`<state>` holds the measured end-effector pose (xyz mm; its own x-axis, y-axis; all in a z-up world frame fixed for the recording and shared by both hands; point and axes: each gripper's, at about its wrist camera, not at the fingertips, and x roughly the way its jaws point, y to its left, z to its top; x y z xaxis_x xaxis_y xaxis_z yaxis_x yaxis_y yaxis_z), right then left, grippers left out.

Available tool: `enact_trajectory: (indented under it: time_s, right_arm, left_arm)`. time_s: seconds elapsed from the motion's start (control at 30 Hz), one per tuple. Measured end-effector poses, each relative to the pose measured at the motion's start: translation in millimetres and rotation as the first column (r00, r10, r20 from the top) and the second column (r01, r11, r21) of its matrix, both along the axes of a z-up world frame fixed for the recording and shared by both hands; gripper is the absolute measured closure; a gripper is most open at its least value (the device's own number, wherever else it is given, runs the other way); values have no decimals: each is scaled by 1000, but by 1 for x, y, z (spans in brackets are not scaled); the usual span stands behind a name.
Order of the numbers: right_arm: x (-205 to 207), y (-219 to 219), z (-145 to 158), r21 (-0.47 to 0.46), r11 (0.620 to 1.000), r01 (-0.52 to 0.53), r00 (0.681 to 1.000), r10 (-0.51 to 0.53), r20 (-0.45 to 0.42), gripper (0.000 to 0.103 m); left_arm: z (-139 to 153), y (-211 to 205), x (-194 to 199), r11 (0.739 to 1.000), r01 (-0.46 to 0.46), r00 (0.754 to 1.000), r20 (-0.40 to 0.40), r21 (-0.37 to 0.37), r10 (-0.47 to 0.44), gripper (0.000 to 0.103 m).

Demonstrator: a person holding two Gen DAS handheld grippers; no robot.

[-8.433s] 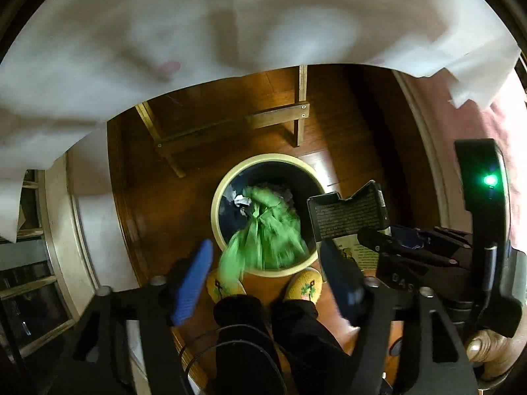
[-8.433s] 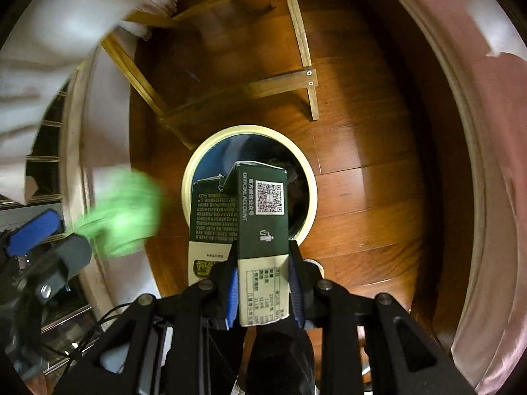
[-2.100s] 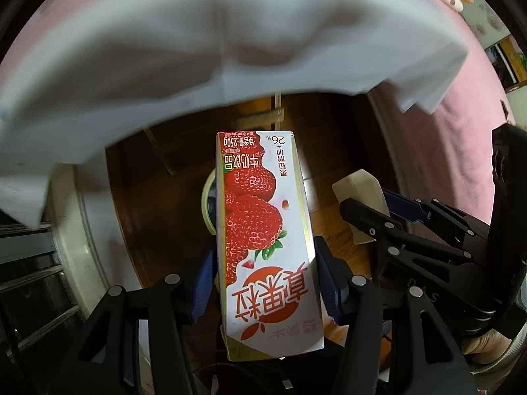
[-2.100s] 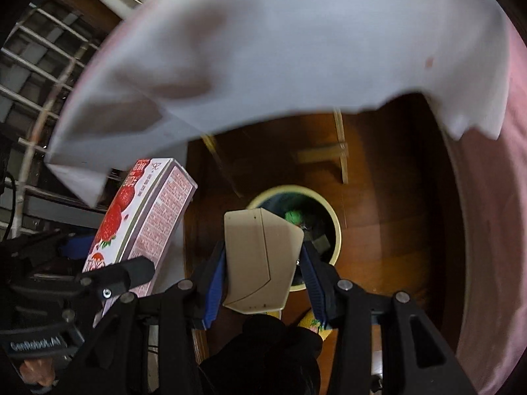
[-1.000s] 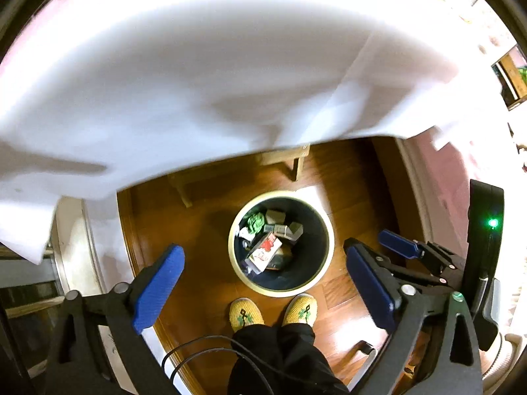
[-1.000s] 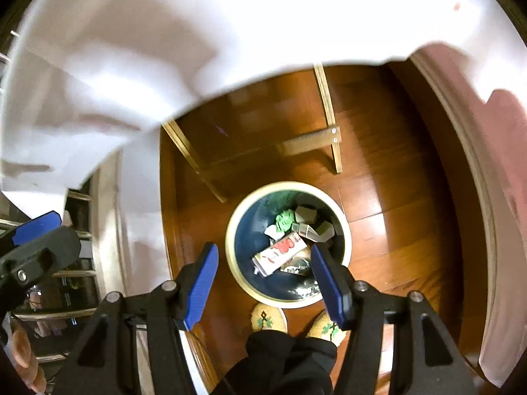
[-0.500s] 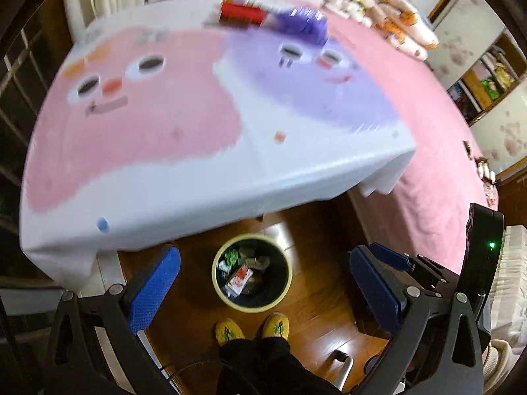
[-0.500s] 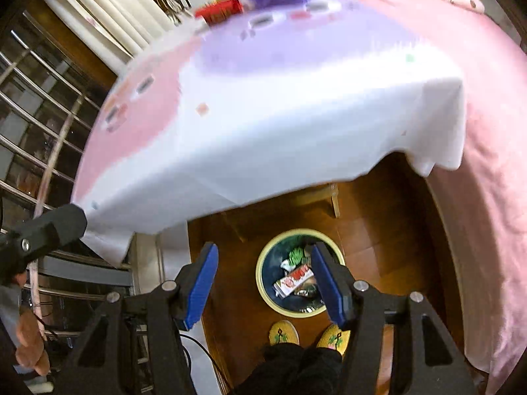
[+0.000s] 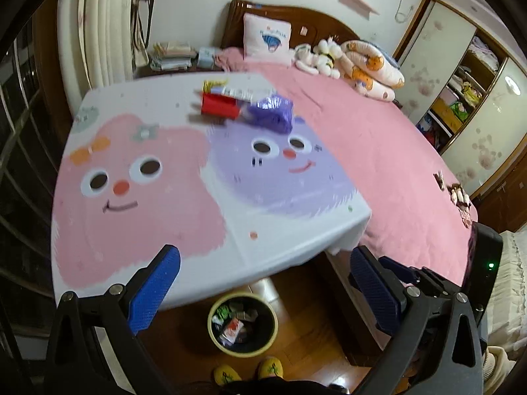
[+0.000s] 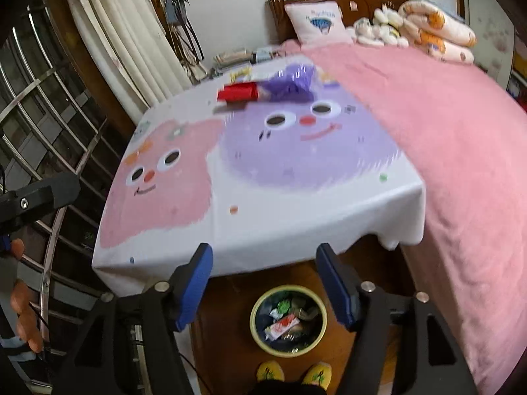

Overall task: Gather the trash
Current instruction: 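Raise both tools back toward the table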

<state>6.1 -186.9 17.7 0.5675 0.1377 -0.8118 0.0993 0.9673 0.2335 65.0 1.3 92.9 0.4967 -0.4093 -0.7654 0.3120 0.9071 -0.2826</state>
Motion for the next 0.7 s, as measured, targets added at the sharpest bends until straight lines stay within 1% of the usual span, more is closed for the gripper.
enact_trajectory:
  time_s: [0.13, 0.2, 0.27, 0.33, 0.5, 0.6, 0.7]
  right_arm:
    - [14, -2, 17, -33, 999, -1, 999, 2, 42, 35]
    - [26, -4, 21, -50, 999, -7, 999, 9, 54, 32]
    - [39, -6, 22, -64, 998, -16, 998, 20, 59, 30]
    - [52, -8, 22, -77, 997, -26, 998, 31, 59, 29]
    - [103, -21, 15, -110, 991, -81, 995, 88, 56, 29]
    - [146, -38, 9, -124, 983, -133, 988, 141, 58, 28]
    - [197, -59, -2, -149, 968, -201, 976, 211, 53, 27]
  left_arm:
    - [15, 4, 14, 1000, 0, 1000, 25, 6, 0, 1]
    - [16, 4, 22, 1000, -2, 1000, 25, 15, 2, 1]
    - [16, 3, 32, 999, -21, 999, 29, 33, 20, 1]
    - [14, 3, 46, 996, -62, 998, 34, 57, 60, 1]
    - [8, 4, 90, 982, -157, 988, 20, 102, 156, 1]
    - [0, 0, 121, 974, -191, 981, -11, 122, 194, 1]
    - [-14, -8, 156, 968, -224, 971, -55, 115, 232, 1]
